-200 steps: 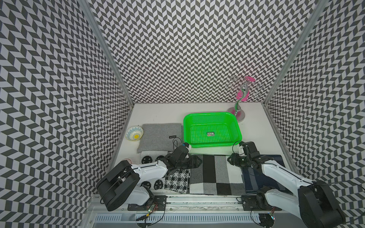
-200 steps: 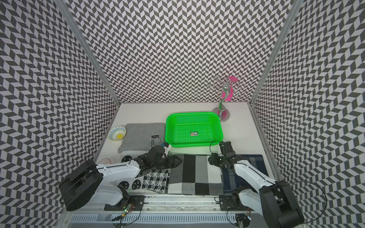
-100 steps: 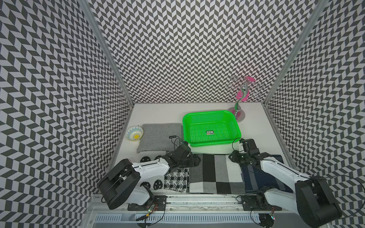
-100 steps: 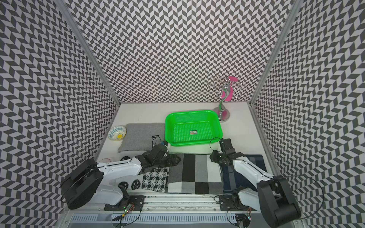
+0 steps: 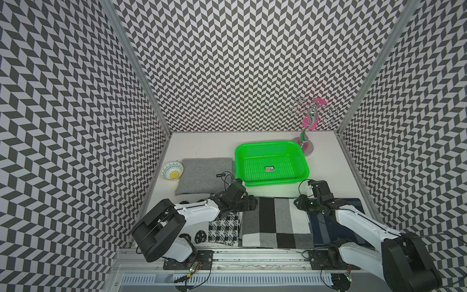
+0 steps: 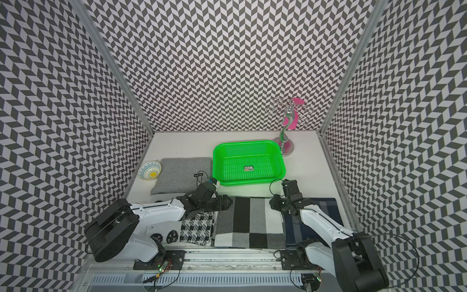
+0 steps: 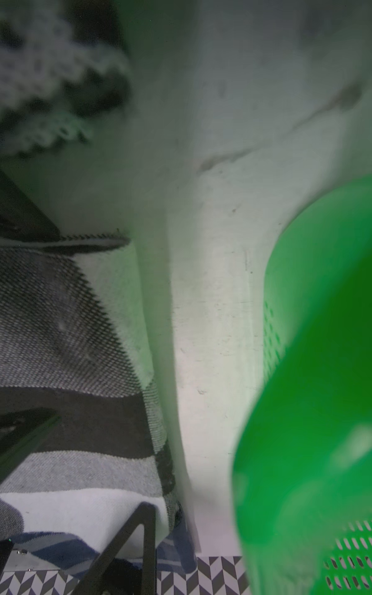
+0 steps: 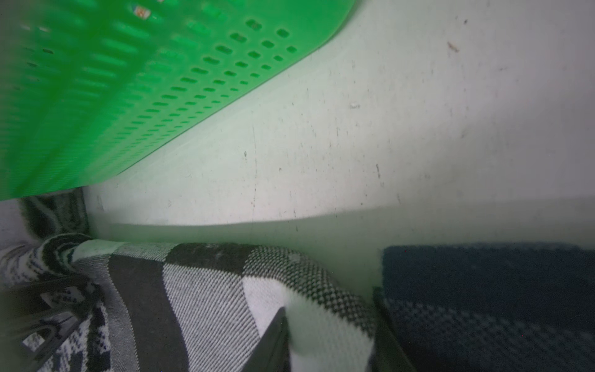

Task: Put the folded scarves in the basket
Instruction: Pick up the scarf at the center of the board.

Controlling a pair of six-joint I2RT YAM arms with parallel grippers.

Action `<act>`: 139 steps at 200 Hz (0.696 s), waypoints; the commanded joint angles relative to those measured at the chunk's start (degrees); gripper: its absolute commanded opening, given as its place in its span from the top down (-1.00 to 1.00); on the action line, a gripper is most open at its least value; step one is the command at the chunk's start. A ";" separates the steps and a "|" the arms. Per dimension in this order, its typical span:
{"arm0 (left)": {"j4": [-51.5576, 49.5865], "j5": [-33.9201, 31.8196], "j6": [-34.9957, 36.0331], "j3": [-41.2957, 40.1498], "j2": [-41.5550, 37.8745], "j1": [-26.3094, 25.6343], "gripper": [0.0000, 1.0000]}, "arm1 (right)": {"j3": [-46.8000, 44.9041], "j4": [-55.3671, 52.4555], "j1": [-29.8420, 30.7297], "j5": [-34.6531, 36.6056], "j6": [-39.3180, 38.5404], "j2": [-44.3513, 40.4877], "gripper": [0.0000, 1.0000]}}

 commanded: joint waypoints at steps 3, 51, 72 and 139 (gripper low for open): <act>-1.86 3.05 0.77 -2.20 2.83 -0.16 -0.63 | -0.83 2.92 -0.21 -1.13 0.54 -0.40 0.26; 2.47 7.37 1.98 -2.48 5.50 -0.87 -0.24 | -1.82 4.00 -0.21 -2.19 0.86 -0.82 0.26; 3.02 7.45 2.11 -3.33 4.43 -0.86 -0.11 | -2.71 5.01 -0.21 -3.00 1.06 -0.80 0.26; 0.54 5.57 2.48 -3.88 1.61 0.11 0.78 | 0.02 -1.63 -0.21 -1.19 2.60 0.71 0.02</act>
